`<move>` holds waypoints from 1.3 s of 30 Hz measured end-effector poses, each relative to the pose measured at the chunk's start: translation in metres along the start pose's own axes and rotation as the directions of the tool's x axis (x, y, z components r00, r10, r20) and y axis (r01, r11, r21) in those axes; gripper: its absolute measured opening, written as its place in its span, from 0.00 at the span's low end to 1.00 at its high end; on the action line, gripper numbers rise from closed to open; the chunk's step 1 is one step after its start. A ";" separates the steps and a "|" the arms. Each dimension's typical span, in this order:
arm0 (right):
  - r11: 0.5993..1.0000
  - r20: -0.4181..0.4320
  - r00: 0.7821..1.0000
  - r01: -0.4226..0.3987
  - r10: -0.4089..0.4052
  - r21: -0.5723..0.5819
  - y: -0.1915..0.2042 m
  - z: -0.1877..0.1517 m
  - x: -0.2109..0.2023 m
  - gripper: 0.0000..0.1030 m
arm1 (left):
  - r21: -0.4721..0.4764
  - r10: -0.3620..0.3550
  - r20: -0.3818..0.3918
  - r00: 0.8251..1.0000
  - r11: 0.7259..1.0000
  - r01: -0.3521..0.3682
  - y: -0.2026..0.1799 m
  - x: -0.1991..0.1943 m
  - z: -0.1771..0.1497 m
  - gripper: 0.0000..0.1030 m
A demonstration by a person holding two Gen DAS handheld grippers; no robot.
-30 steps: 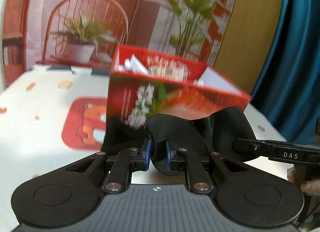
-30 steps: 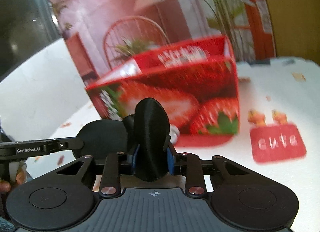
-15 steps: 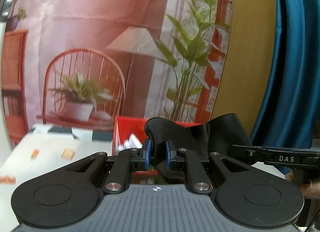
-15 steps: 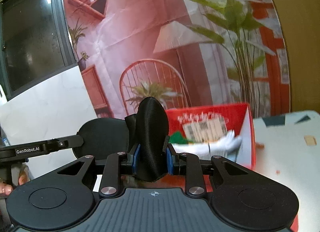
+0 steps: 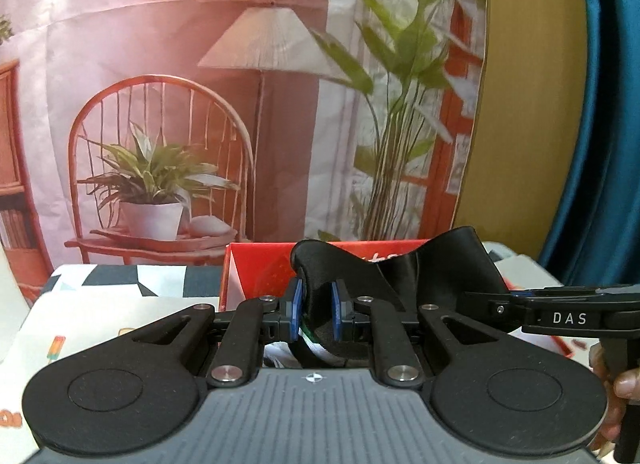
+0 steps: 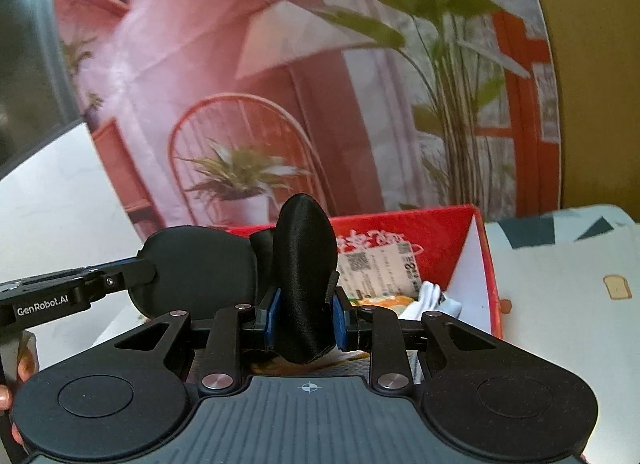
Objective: Organize soft objects
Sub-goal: 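Lift the eye mask with both grippers and carry it over the box, then lower the eye mask into the box and open both grippers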
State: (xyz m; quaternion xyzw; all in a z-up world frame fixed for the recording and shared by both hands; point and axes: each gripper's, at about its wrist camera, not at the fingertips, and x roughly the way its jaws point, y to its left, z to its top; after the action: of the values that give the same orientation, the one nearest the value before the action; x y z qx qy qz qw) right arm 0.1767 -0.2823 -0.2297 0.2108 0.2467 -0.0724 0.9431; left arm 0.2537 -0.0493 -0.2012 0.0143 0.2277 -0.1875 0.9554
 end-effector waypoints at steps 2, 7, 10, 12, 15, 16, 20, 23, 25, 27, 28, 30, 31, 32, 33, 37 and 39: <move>1.000 -0.024 1.000 0.015 -0.015 0.001 -0.003 0.001 0.010 0.23 | 0.012 0.005 -0.034 0.999 1.000 -0.004 0.000 0.011 -0.001 0.16; 0.995 -0.122 0.988 0.099 -0.099 -0.008 -0.006 -0.004 0.036 0.24 | 0.013 0.001 -0.157 0.988 1.000 0.001 0.002 0.040 -0.005 0.16; 0.991 -0.170 0.977 0.133 -0.133 -0.009 -0.008 -0.008 0.048 0.24 | 0.022 0.006 -0.228 0.974 1.000 -0.001 0.005 0.053 -0.010 0.17; 0.989 -0.187 0.971 0.146 -0.145 -0.012 -0.009 -0.010 0.053 0.24 | 0.014 -0.002 -0.248 0.969 1.000 0.006 0.008 0.057 -0.011 0.17; 0.988 -0.207 0.967 0.154 -0.151 -0.003 -0.011 -0.014 0.058 0.24 | 0.023 -0.001 -0.271 0.963 1.000 0.008 0.009 0.062 -0.012 0.17; 0.988 -0.212 0.965 0.158 -0.154 -0.002 -0.011 -0.016 0.060 0.24 | 0.025 0.000 -0.276 0.961 1.000 0.008 0.009 0.063 -0.013 0.17; 0.986 -0.223 0.961 0.168 -0.166 -0.010 -0.012 -0.017 0.063 0.24 | 0.028 0.003 -0.291 0.957 1.000 0.006 0.007 0.066 -0.015 0.17; 0.984 -0.228 0.958 0.177 -0.176 -0.018 -0.011 -0.017 0.064 0.24 | 0.032 0.002 -0.294 0.956 0.999 0.008 0.008 0.066 -0.016 0.20; 0.981 -0.226 0.954 0.190 -0.196 -0.049 -0.007 -0.017 0.063 0.27 | 0.026 -0.008 -0.288 0.958 1.000 0.016 0.010 0.064 -0.015 0.29; 0.972 -0.213 0.950 0.214 -0.229 -0.093 -0.003 -0.016 0.061 0.33 | 0.008 -0.026 -0.264 0.964 1.000 0.029 0.012 0.060 -0.013 0.58; 0.968 -0.202 0.949 0.225 -0.243 -0.109 -0.001 -0.016 0.059 0.37 | -0.013 -0.048 -0.240 0.970 0.999 0.046 0.015 0.055 -0.012 0.64; 0.955 -0.171 0.945 0.256 -0.280 -0.148 0.005 -0.015 0.055 0.53 | -0.046 -0.081 -0.204 0.976 0.996 0.073 0.017 0.047 -0.012 0.83; 0.945 -0.143 0.942 0.277 -0.303 -0.177 0.009 -0.015 0.052 0.58 | -0.051 -0.082 -0.193 0.978 0.996 0.073 0.018 0.043 -0.011 0.85; 0.937 -0.121 0.942 0.288 -0.315 -0.198 0.012 -0.016 0.049 0.67 | -0.050 -0.077 -0.179 0.981 0.996 0.069 0.018 0.039 -0.011 0.86; 0.929 -0.093 0.942 0.296 -0.322 -0.220 0.015 -0.016 0.045 0.74 | -0.047 -0.075 -0.168 0.983 0.997 0.068 0.017 0.035 -0.011 0.88; 0.922 -0.007 0.951 0.298 -0.309 -0.247 0.022 -0.023 0.026 0.93 | -0.058 -0.067 -0.114 0.991 0.996 0.061 0.022 0.013 -0.014 0.94; 0.925 0.031 0.956 0.291 -0.293 -0.243 0.023 -0.028 0.014 1.00 | -0.071 -0.068 -0.083 0.994 0.995 0.063 0.027 0.000 -0.019 0.96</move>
State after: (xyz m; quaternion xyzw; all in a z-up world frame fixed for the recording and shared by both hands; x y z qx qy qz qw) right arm 0.1823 -0.2503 -0.2508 0.0539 0.2852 -0.1803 0.9398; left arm 0.2554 -0.0222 -0.2197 -0.0181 0.2748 -0.2100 0.9381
